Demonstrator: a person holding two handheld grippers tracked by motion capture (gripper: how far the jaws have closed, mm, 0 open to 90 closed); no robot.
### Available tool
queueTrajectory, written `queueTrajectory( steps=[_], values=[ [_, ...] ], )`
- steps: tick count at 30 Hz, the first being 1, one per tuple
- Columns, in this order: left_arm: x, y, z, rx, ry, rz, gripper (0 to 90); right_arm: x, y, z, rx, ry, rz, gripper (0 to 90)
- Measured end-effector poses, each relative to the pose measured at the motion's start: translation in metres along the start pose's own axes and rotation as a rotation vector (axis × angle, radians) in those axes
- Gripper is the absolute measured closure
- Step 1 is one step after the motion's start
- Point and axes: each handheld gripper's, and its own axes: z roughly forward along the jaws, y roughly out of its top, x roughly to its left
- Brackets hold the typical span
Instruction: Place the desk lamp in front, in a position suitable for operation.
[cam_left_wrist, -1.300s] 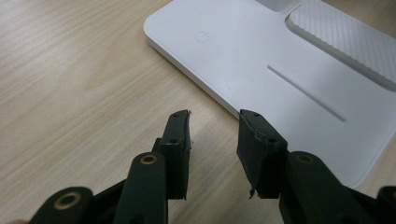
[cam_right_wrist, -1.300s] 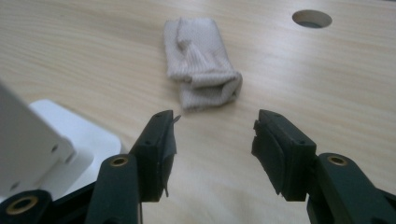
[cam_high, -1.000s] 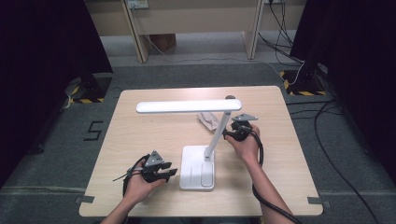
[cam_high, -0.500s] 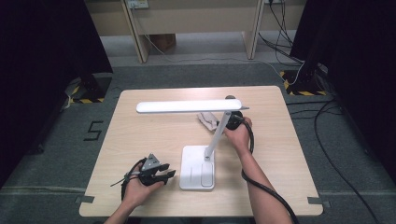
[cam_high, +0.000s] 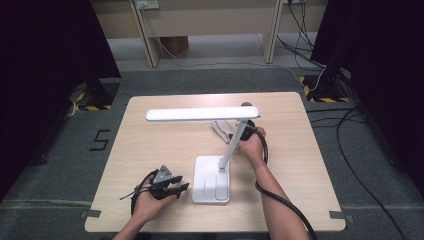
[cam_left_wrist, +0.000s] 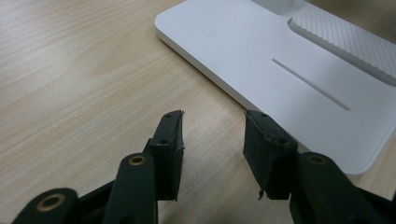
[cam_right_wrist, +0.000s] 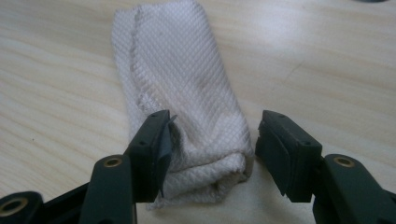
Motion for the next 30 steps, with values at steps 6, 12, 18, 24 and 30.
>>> queueTrajectory(
  steps=[6,12,18,24,30],
  values=[
    [0.0009,-0.0002,0.0002,-0.004,0.002,0.001,56.4,0.0019,-0.0027,0.0009,-0.013,-0.011,-0.025,49.0],
    [0.0013,-0.0014,0.0009,0.002,0.004,0.005,56.3,0.0042,-0.0058,0.0000,-0.029,0.012,-0.029,60.7],
    [0.0020,-0.0021,0.0016,0.006,0.007,0.001,56.4,0.0044,-0.0068,-0.0003,-0.029,0.046,-0.020,71.9],
    [0.0027,-0.0025,0.0005,0.007,0.010,0.001,56.3,0.0043,-0.0082,-0.0008,-0.043,0.062,-0.029,77.9],
    [0.0035,-0.0025,-0.0006,0.005,0.013,0.000,56.3,0.0043,-0.0100,-0.0051,-0.053,0.045,-0.044,79.0]
  ],
)
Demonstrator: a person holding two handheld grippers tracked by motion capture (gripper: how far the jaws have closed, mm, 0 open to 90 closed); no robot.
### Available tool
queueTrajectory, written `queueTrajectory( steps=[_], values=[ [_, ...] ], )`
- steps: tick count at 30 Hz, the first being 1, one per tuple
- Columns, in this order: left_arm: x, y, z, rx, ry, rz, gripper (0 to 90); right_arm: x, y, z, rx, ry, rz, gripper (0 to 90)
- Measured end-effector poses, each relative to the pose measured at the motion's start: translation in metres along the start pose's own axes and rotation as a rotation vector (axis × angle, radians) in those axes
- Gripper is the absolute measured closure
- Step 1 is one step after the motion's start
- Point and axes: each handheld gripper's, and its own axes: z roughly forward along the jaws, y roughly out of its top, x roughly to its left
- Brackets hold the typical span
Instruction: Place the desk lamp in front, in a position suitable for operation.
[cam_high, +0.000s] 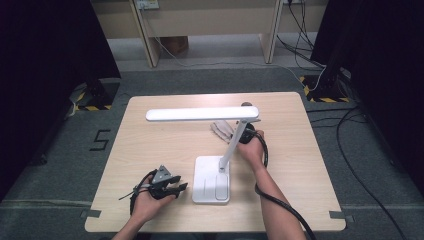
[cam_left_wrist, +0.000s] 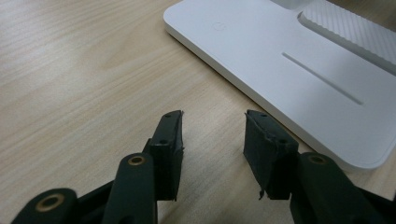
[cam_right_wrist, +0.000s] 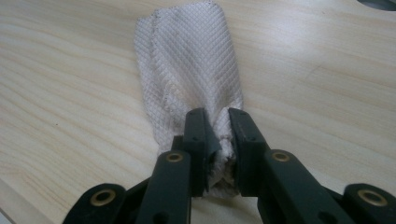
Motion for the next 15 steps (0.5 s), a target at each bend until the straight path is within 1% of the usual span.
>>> queueTrajectory(
  steps=[5,6,7,8,9,10,13,14,15],
  values=[
    [0.000,0.000,-0.001,-0.006,0.002,-0.001,56.3,-0.004,-0.002,-0.006,-0.015,0.000,0.000,79.1],
    [0.000,0.001,-0.001,-0.006,0.003,-0.001,56.3,-0.005,-0.002,-0.009,-0.015,-0.001,-0.002,79.1],
    [-0.001,0.001,-0.001,-0.006,0.004,0.001,56.2,-0.007,-0.003,-0.015,-0.024,-0.003,0.007,79.2],
    [-0.001,0.001,-0.001,-0.006,0.004,0.001,56.1,-0.007,-0.003,-0.015,-0.024,-0.003,0.007,79.2],
    [-0.001,0.001,-0.002,-0.009,0.008,0.002,56.0,-0.009,-0.004,-0.021,-0.027,-0.007,0.007,79.3],
    [-0.001,0.001,-0.003,-0.011,0.010,0.002,55.9,-0.009,-0.005,-0.023,-0.030,-0.008,0.007,79.3],
    [-0.001,0.001,-0.004,-0.016,0.017,0.003,55.1,-0.011,-0.006,-0.032,-0.039,-0.011,0.001,79.3],
    [-0.001,0.001,-0.005,-0.020,0.018,0.004,55.1,-0.011,-0.006,-0.032,-0.039,-0.011,0.001,79.3],
    [-0.001,0.002,-0.005,-0.023,0.022,0.002,54.8,-0.011,-0.006,-0.036,-0.043,-0.013,-0.008,79.4]
  ],
)
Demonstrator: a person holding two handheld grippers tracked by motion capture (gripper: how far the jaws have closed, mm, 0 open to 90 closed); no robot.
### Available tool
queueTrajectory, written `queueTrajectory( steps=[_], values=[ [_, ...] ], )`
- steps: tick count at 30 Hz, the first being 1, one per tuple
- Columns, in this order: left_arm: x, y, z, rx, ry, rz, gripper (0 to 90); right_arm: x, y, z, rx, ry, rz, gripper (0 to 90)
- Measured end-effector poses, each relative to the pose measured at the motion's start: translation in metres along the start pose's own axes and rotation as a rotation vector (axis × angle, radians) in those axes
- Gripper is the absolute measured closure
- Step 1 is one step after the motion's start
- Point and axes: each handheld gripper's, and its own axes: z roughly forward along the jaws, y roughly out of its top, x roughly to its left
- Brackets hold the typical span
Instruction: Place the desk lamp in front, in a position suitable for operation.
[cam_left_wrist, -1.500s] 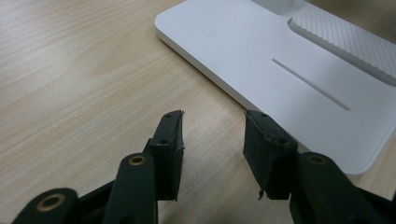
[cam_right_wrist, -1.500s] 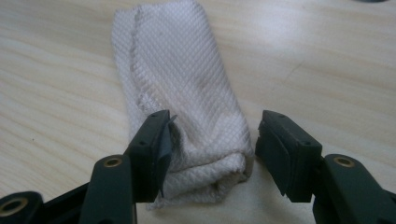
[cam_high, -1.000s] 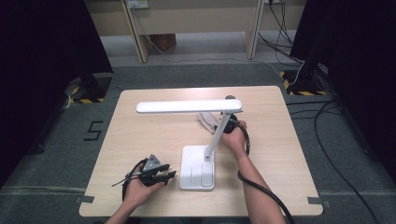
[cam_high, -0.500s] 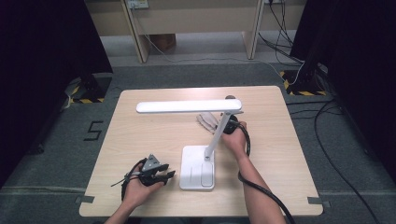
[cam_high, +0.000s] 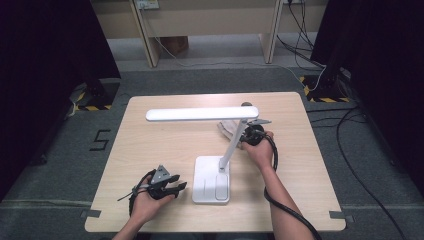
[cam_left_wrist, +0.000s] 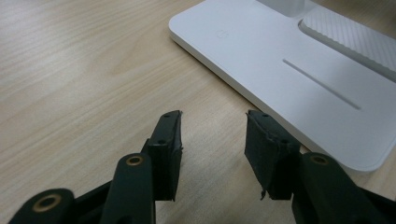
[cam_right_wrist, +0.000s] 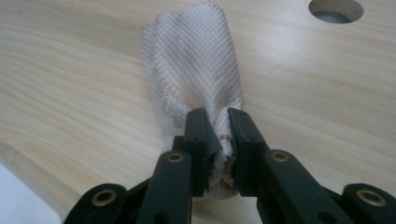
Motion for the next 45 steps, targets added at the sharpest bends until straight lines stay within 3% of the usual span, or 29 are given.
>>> queueTrajectory(
  steps=[6,18,32,37,45],
  values=[
    [-0.001,0.001,-0.003,-0.012,0.004,0.004,54.1,-0.001,-0.004,-0.023,-0.003,0.002,-0.035,79.4],
    [-0.004,0.005,-0.006,-0.043,0.006,0.001,51.1,-0.005,-0.024,-0.056,-0.003,0.002,-0.035,79.4],
    [-0.010,0.009,-0.010,-0.052,0.002,0.026,48.1,0.005,-0.050,-0.096,0.014,0.012,-0.078,79.3],
    [-0.013,0.012,-0.011,-0.059,-0.002,0.034,45.8,0.010,-0.061,-0.112,0.015,0.019,-0.114,79.3],
    [-0.019,0.020,-0.015,-0.097,-0.003,0.044,44.5,0.015,-0.074,-0.125,0.030,0.031,-0.123,79.3]
  ],
)
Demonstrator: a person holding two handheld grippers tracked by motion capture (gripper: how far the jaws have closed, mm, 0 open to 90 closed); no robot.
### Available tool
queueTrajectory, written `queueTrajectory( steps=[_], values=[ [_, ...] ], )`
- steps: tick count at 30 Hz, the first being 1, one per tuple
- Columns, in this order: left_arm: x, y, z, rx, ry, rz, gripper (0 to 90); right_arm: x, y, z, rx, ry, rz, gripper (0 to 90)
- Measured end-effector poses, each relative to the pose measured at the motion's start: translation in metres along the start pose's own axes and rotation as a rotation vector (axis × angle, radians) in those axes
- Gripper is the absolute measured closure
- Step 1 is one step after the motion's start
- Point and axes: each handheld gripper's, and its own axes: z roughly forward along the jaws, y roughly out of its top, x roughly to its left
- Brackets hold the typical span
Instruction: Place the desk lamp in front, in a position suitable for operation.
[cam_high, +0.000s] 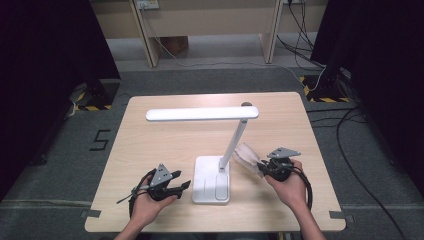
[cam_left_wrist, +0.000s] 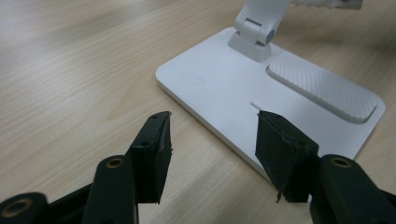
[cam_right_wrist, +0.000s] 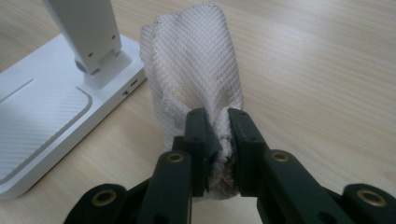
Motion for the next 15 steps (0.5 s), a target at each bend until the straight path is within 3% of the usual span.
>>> queueTrajectory(
  steps=[8,15],
  values=[
    [-0.008,0.015,-0.003,-0.022,-0.023,0.034,43.2,0.012,-0.015,-0.015,0.016,0.021,-0.014,79.3],
    [-0.020,0.030,-0.004,-0.042,-0.071,0.058,42.1,0.027,-0.023,-0.026,0.029,0.051,-0.054,79.3]
  ],
)
